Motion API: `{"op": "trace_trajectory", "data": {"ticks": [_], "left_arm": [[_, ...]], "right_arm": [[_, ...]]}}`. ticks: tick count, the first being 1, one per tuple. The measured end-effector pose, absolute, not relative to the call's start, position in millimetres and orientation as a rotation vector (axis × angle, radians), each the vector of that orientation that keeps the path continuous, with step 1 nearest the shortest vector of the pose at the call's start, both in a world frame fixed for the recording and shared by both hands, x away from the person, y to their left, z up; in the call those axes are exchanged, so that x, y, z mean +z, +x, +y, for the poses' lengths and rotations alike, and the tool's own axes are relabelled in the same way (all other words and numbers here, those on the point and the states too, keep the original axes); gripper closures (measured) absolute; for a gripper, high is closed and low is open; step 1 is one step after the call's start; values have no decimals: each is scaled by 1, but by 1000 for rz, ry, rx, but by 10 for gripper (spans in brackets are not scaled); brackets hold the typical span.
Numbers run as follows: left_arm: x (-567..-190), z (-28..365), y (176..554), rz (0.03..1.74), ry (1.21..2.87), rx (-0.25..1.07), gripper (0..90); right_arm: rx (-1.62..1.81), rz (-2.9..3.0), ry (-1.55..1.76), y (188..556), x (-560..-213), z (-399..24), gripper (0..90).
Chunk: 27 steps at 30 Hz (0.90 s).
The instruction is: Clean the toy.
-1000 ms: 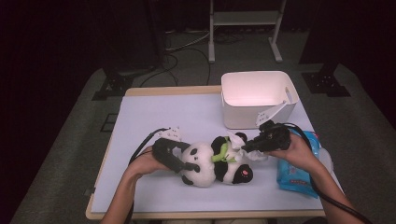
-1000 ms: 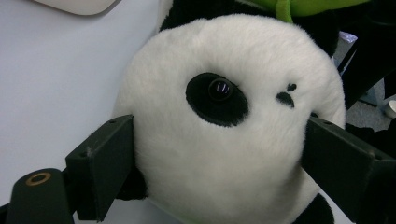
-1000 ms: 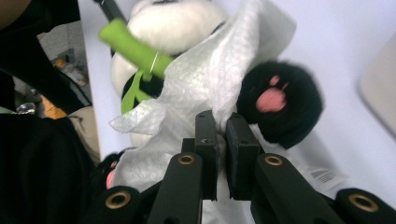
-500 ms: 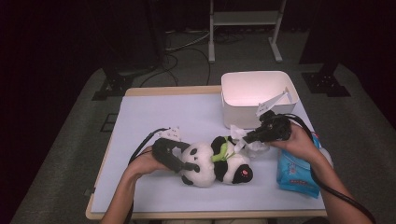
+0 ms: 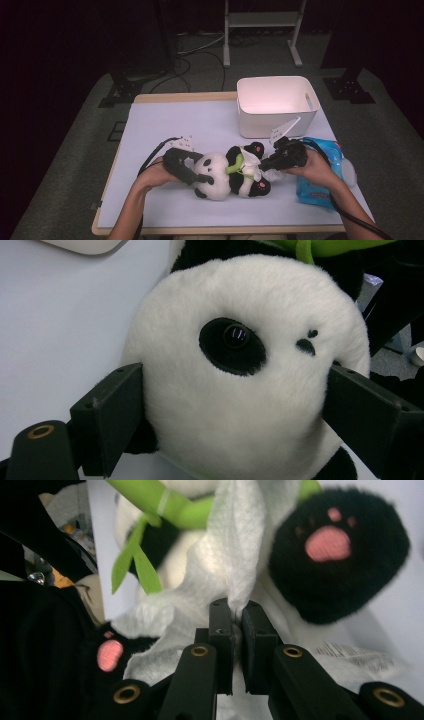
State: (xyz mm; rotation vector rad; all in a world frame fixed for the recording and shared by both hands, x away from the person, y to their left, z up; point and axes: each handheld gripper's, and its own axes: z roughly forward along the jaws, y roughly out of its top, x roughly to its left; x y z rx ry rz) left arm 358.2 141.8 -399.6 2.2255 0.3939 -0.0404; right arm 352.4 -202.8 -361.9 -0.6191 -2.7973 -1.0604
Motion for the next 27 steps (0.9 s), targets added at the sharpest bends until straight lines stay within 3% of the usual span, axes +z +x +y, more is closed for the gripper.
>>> {"op": "trace_trajectory", "data": {"ticks": [19, 27], "left_arm": [[-399, 142, 358, 389, 2233, -37, 117], [-399, 142, 359, 391, 2230, -41, 117]], "right_arm": [[-1058, -2803, -282, 336, -333, -126, 841], [-1056, -2845, -314, 335, -336, -133, 796]]}}
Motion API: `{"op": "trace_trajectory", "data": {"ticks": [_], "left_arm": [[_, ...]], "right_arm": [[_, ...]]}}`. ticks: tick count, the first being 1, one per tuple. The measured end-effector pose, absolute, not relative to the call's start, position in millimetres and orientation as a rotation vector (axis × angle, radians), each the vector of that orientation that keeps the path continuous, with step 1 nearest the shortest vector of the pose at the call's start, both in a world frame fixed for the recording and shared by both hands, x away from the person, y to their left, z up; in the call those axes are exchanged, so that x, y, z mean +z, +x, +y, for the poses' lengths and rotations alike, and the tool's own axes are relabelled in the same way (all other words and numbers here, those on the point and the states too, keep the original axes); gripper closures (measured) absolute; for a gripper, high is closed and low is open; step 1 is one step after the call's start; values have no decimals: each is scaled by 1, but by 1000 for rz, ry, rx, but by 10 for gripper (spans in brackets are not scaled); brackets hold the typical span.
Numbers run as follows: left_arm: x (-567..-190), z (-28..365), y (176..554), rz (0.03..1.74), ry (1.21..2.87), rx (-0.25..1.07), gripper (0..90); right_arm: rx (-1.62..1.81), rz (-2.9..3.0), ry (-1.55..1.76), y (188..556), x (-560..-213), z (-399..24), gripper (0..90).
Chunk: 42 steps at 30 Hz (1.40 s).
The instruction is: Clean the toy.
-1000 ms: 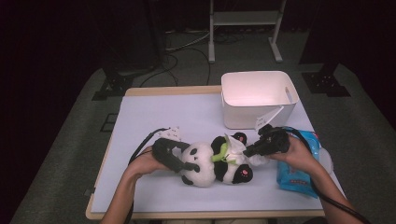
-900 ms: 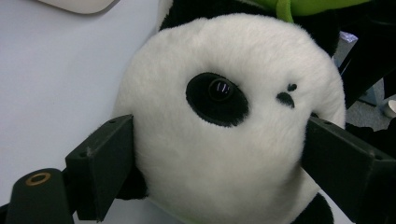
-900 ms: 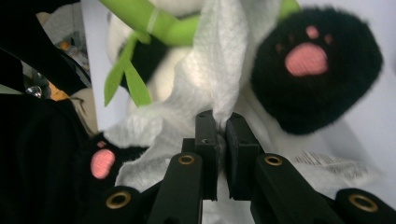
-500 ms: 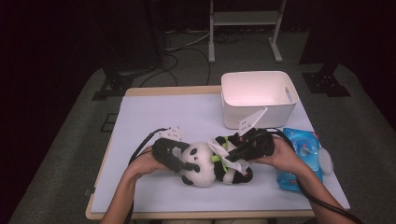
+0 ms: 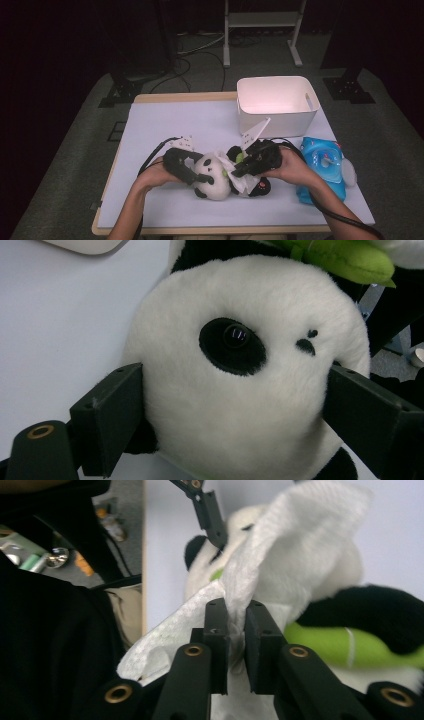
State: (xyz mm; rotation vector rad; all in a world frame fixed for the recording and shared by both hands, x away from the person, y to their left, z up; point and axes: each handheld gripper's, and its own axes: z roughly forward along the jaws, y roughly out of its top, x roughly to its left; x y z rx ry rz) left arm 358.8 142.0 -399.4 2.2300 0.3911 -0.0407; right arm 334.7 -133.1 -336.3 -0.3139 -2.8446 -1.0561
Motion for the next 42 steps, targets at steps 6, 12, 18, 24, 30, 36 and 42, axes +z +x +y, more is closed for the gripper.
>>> {"op": "trace_trajectory", "data": {"ticks": [6, 12, 18, 24, 30, 36, 42], "left_arm": [[-399, 142, 359, 391, 2230, -41, 117], [-400, 142, 359, 392, 2227, -42, 117], [-400, 142, 359, 394, 2225, -43, 117], [-399, 141, 358, 389, 2228, -40, 117], [-400, 141, 358, 393, 2226, -43, 117], [-399, 140, 358, 389, 2232, -41, 117], [-399, 141, 358, 392, 2237, -42, 117]], "right_arm": [[-1037, -2886, -380, 333, -338, -149, 763], [-1029, -2938, -466, 330, -344, -164, 664], [-1000, -2935, -535, 330, -347, -170, 628], [-965, -2937, -562, 330, -353, -174, 763], [-991, -2950, -549, 333, -351, -179, 842], [-1006, -2967, -513, 345, -340, -162, 841], [-1011, -2972, -525, 360, -337, -144, 840]]}}
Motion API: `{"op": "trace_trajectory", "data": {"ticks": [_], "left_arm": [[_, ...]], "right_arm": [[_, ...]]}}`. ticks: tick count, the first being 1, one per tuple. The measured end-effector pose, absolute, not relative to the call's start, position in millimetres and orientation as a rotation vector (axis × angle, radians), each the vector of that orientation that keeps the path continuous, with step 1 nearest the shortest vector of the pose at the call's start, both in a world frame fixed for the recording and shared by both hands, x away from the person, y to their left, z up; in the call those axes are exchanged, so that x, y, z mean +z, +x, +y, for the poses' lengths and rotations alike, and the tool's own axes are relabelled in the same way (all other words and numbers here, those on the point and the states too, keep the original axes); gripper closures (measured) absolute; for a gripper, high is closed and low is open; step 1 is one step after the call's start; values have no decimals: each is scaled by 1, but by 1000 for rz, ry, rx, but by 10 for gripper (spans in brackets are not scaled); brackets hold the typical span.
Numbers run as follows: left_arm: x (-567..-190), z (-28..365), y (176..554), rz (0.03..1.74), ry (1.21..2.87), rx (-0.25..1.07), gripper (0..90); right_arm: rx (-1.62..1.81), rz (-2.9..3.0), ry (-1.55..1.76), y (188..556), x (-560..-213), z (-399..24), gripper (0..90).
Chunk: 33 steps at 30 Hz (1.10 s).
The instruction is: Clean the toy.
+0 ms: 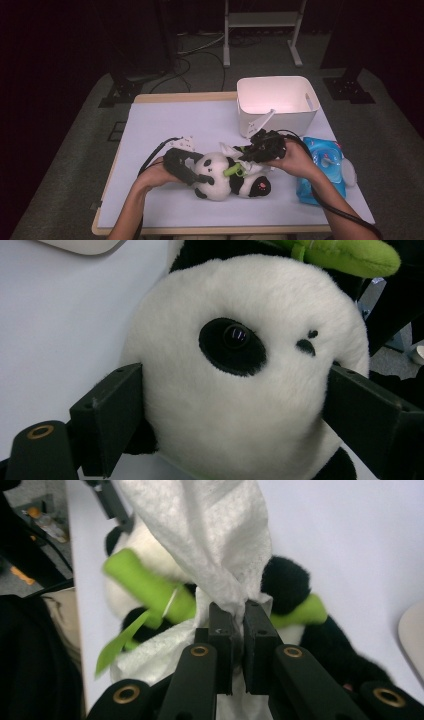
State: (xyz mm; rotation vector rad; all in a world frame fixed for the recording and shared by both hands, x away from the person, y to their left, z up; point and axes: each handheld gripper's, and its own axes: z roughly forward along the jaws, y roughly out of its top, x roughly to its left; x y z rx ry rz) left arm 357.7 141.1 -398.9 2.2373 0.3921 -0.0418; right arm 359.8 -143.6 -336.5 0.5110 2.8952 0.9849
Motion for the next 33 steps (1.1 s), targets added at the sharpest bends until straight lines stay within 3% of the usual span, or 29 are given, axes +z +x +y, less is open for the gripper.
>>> {"op": "trace_trajectory", "data": {"ticks": [33], "left_arm": [[-397, 136, 355, 361, 2243, -22, 118]], "right_arm": [[1032, 2919, 594, 337, -352, -196, 838]]}}
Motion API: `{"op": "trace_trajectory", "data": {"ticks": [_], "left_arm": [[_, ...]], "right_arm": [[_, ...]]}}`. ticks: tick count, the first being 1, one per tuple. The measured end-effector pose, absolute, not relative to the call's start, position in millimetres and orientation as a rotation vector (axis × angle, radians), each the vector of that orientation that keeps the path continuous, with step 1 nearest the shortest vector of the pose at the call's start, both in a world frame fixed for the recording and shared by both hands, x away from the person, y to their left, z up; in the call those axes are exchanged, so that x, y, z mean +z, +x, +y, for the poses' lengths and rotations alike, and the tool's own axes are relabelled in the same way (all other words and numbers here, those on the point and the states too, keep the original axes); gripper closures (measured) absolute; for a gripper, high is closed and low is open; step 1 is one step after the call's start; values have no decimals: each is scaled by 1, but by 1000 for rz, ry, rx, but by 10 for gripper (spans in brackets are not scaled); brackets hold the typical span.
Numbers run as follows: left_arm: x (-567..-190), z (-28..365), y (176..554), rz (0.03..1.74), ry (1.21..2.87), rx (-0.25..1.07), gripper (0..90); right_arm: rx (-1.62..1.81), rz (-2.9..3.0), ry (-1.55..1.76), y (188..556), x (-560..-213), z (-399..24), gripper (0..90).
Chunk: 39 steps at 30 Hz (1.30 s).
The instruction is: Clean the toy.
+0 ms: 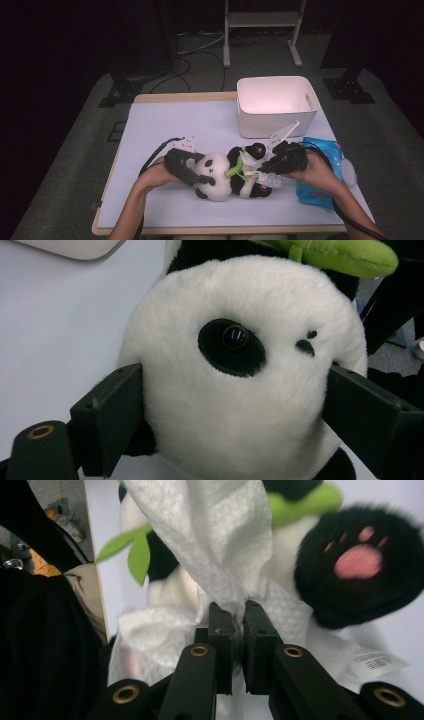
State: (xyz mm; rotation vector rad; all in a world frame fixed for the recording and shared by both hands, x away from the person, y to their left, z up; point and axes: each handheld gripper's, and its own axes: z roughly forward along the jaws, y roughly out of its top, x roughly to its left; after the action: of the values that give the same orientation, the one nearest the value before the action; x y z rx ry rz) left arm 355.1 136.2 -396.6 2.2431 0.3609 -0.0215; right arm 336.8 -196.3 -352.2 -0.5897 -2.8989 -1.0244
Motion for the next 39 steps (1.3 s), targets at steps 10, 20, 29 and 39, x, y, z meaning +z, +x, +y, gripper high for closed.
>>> {"op": "trace_trajectory", "data": {"ticks": [10, 20, 29, 39], "left_arm": [[-394, 127, 350, 327, 2258, -3, 118], [-395, 125, 349, 317, 2253, 2, 118], [-395, 123, 348, 319, 2252, 5, 118], [-395, 121, 348, 309, 2255, 12, 118]], "right_arm": [[-1018, -2945, -501, 357, -328, -152, 834], [-984, -2937, -496, 367, -332, -147, 834], [-955, -2970, -557, 359, -336, -173, 834], [-1001, -2968, -626, 373, -317, -177, 835]]}}
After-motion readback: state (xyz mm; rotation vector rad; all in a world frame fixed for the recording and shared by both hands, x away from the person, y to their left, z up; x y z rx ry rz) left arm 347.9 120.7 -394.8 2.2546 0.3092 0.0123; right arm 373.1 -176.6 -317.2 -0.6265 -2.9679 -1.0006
